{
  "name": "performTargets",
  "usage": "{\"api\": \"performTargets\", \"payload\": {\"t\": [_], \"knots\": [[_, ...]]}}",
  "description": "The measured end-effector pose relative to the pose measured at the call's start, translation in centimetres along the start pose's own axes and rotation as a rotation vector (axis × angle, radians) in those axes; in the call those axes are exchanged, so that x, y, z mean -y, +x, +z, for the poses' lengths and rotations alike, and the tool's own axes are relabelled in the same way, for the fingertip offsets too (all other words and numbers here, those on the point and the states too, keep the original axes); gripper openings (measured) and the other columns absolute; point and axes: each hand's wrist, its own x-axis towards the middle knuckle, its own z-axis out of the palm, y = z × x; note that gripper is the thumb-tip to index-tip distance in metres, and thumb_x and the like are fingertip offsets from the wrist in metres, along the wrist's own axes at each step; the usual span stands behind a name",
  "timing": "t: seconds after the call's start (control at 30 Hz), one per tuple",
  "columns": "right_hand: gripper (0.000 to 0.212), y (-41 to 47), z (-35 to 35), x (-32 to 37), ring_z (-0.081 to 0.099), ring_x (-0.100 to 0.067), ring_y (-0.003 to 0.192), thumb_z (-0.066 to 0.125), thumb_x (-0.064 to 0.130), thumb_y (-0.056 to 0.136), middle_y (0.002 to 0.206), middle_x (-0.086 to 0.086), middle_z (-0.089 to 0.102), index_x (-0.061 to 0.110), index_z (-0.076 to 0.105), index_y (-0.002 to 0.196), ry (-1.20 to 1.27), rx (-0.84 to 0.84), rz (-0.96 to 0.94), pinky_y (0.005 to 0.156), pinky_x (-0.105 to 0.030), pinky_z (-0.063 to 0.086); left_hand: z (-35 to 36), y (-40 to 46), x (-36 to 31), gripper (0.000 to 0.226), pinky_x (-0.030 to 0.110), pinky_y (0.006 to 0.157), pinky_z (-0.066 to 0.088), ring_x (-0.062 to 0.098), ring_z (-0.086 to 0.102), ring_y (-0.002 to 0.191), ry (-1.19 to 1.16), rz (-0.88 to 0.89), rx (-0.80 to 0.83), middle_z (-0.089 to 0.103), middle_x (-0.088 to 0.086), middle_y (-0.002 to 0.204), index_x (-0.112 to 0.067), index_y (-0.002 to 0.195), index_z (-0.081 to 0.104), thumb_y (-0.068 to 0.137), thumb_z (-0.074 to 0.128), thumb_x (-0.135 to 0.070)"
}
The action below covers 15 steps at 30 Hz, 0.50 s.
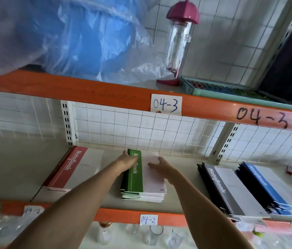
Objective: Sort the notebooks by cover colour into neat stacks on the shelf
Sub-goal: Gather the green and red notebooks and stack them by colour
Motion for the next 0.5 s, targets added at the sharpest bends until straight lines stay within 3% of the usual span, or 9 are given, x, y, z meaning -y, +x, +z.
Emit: {"api": "performTargets", "payload": {"t": [0.07,0.13,0.23,0.3,0.4,0.5], "knots": [[0.055,-1.3,-0.8,0.3,0.058,-0.020,0.092,0.068,0.017,0.092,0.112,-0.009,0.056,0.006,0.040,0.139,-0.077,0.030,-0.027,0.066,-0.024,0.055,-0.8,-0.6,-0.4,0.086,0.034,0.093,0.048,0.022,0.059,0.107,0.043,0.025,0.036,0.058,0.009,0.133,-0.019,0.155,0.016,0.086,0.064,-0.038],[0.077,-1.9,-1.5,0.8,0.058,-0.019,0.093,0.075,0.022,0.086,0.115,-0.006,0.053,0.013,0.028,0.147,-0.185,0.077,-0.021,0.062,-0.022,0.052,-1.7,-2.0,-1.1,0.102,0.031,0.093,0.043,0.024,0.053,0.119,0.172,0.079,0.177,0.046,0.006,0.149,-0.029,0.158,-0.006,0.088,0.069,-0.039],[0.127,-2.7,-1.7,1.4,0.068,-0.025,0.094,0.092,0.042,0.054,0.131,-0.011,0.057,0.030,0.012,0.152,-0.427,0.169,0.100,0.076,-0.039,0.061,-2.5,-4.3,-1.7,0.129,0.043,0.108,0.041,0.032,0.036,0.142,0.622,0.122,0.333,0.019,0.004,0.163,-0.040,0.153,-0.019,0.071,0.079,-0.060],[0.155,-3.5,-1.4,1.5,0.070,-0.029,0.094,0.095,0.052,0.035,0.144,-0.022,0.048,0.039,-0.004,0.153,-0.671,0.267,0.165,0.082,-0.040,0.060,-2.2,-5.4,-1.5,0.140,0.046,0.103,0.047,0.037,0.047,0.132,0.895,0.102,0.386,0.020,0.007,0.163,-0.043,0.151,-0.019,0.060,0.084,-0.065],[0.156,-4.3,-0.2,0.8,0.056,-0.038,0.122,0.096,0.045,0.050,0.153,-0.022,0.036,0.032,-0.022,0.152,-0.886,0.341,0.134,0.103,-0.044,0.048,-0.9,-5.0,-0.7,0.151,0.048,0.100,0.049,0.037,0.050,0.129,1.008,0.114,0.406,0.025,0.009,0.161,-0.043,0.151,-0.018,0.049,0.093,-0.057],[0.153,-4.9,1.2,0.0,0.034,-0.037,0.142,0.093,0.034,0.062,0.155,-0.018,0.034,0.014,-0.033,0.148,-0.952,0.299,0.029,0.116,-0.043,0.029,-0.3,-5.0,-0.1,0.150,0.043,0.104,0.045,0.034,0.046,0.133,1.035,0.192,0.360,0.031,0.013,0.158,-0.028,0.153,-0.021,0.058,0.094,-0.041]]}}
